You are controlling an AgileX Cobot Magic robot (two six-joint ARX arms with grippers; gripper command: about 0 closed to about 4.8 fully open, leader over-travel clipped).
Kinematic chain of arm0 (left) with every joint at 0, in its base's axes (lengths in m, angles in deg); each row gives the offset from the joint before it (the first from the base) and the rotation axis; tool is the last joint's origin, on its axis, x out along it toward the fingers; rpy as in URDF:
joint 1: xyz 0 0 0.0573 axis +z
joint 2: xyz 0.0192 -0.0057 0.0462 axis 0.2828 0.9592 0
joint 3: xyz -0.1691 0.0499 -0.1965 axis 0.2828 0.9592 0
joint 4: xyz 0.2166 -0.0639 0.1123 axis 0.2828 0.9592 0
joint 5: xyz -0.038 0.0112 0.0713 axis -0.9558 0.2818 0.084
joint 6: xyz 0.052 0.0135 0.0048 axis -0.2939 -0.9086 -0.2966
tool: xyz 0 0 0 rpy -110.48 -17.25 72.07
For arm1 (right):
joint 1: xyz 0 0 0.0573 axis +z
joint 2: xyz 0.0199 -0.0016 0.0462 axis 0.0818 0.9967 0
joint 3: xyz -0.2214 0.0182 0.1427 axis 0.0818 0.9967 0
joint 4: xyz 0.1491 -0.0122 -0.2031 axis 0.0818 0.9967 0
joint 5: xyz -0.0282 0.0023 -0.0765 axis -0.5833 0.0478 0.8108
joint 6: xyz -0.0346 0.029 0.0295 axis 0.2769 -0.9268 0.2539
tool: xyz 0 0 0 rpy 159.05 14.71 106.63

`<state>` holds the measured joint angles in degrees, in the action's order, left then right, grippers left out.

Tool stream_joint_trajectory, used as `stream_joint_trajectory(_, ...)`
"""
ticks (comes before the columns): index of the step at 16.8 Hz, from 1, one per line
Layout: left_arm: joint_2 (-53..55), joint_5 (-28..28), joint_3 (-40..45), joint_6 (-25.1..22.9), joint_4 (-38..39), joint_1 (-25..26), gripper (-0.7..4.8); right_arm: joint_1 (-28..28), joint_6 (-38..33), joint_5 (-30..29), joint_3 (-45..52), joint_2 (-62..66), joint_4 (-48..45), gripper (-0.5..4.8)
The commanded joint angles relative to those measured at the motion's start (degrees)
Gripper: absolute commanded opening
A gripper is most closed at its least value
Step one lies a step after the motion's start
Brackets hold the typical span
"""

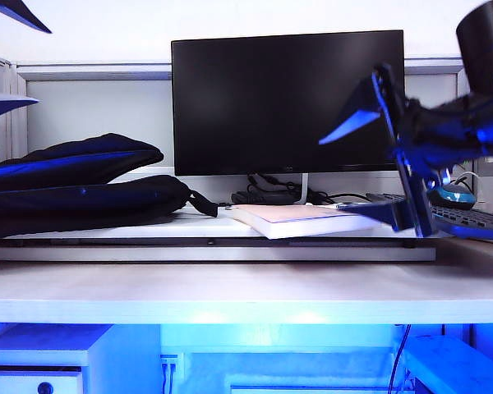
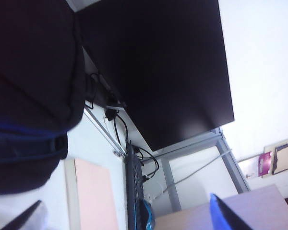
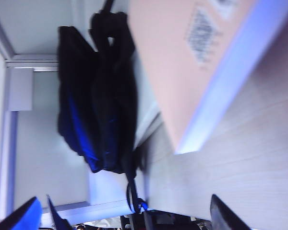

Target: Pick up the book on the desk and put it into the open backpack.

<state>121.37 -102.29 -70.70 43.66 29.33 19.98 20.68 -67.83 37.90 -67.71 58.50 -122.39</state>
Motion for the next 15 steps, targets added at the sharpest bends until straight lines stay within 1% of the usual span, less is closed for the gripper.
stream_joint_trajectory(1,2.56,-0.5,-3.72,-0.13,-1.7,-0.02,4.79,0.04,0.66,2.34,-0.2,2.03,-1.46,4.79)
stream_joint_trajectory(5,5.22,-0.98,-6.78,-0.13,-1.7,-0.04,4.79,0.04,2.16,4.44,-0.37,5.22,-1.99,4.79)
stream_joint_trajectory(11,7.41,-1.27,-7.34,-0.44,-1.9,0.17,4.79,0.09,2.14,3.54,-8.66,12.2,-2.19,4.79)
stream_joint_trajectory(15,9.03,-1.22,-7.45,-0.35,-2.82,0.17,4.79,0.09,2.14,3.54,-11.61,14.36,-0.59,4.79)
